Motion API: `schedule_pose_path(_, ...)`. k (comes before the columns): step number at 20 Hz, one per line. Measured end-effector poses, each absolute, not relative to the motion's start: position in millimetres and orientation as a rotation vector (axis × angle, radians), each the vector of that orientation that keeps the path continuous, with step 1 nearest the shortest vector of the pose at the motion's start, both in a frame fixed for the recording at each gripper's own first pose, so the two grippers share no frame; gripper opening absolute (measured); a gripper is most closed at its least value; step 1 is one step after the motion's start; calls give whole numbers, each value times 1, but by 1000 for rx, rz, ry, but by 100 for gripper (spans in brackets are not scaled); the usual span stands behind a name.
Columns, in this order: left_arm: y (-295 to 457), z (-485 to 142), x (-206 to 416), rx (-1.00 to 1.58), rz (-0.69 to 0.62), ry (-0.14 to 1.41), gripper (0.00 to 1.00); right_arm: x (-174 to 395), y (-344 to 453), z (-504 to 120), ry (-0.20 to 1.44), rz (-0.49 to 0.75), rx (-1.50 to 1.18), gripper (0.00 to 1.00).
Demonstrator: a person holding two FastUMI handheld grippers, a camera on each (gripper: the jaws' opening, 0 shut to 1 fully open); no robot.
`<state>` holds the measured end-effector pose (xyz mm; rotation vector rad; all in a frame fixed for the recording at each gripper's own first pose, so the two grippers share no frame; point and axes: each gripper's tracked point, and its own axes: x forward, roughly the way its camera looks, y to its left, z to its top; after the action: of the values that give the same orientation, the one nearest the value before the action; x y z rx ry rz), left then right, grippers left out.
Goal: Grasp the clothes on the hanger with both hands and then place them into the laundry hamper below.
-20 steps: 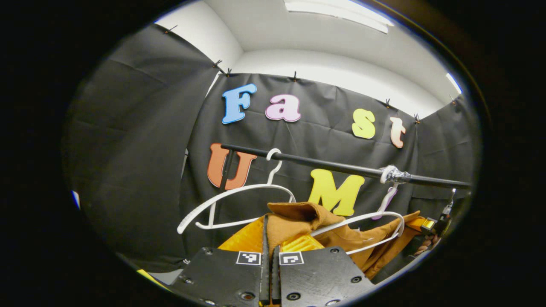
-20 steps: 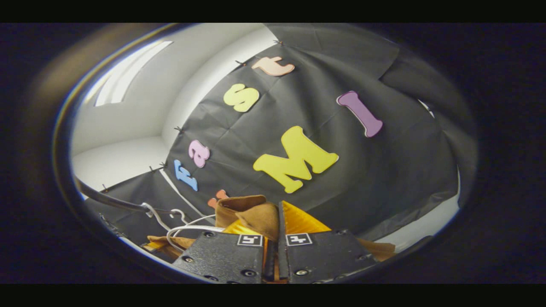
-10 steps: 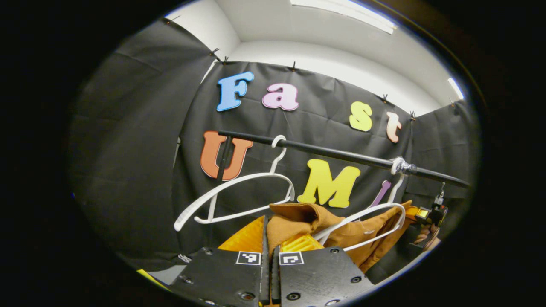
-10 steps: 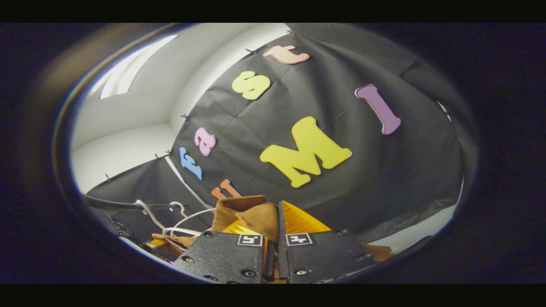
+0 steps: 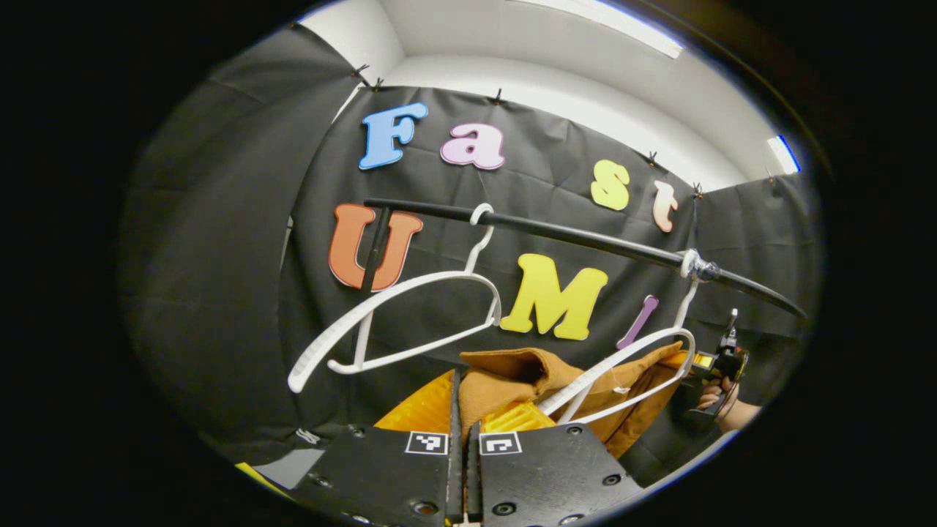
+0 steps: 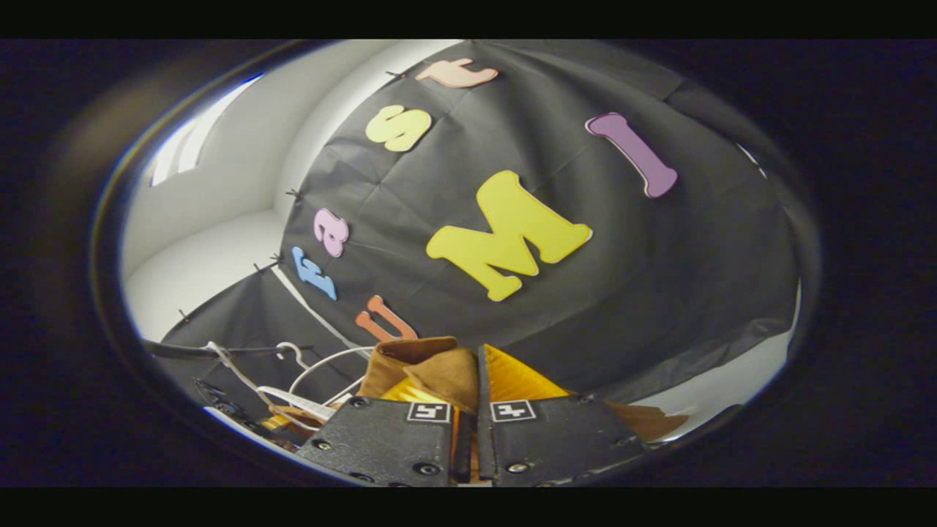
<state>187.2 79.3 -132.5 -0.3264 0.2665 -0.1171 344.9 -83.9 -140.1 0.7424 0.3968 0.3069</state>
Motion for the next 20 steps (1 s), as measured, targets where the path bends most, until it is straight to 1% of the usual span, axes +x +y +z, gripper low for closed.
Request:
schedule_pose_path(1, 79, -139, 185, -360, -125, 282, 0, 348, -85, -150, 421, 300, 764, 7)
schedule_pose_path(3, 80, -148, 183, -409, -149, 296, 2, 349, -89, -166, 450, 291, 815, 6)
schedule_pose_path(9, 83, -185, 174, -467, -162, 359, 2, 341, -92, -206, 511, 266, 872, 7)
schedule_pose_path(14, 80, -200, 166, -456, -149, 383, 2, 317, -92, -226, 538, 244, 835, 6)
schedule_pose_path(15, 80, -201, 164, -451, -147, 384, 2, 312, -91, -227, 537, 242, 832, 9)
schedule_pose_path(17, 79, -206, 151, -432, -144, 392, 2, 299, -89, -230, 536, 238, 809, 6)
schedule_pose_path(20, 74, -210, 135, -409, -144, 398, 2, 277, -85, -230, 537, 240, 753, 5)
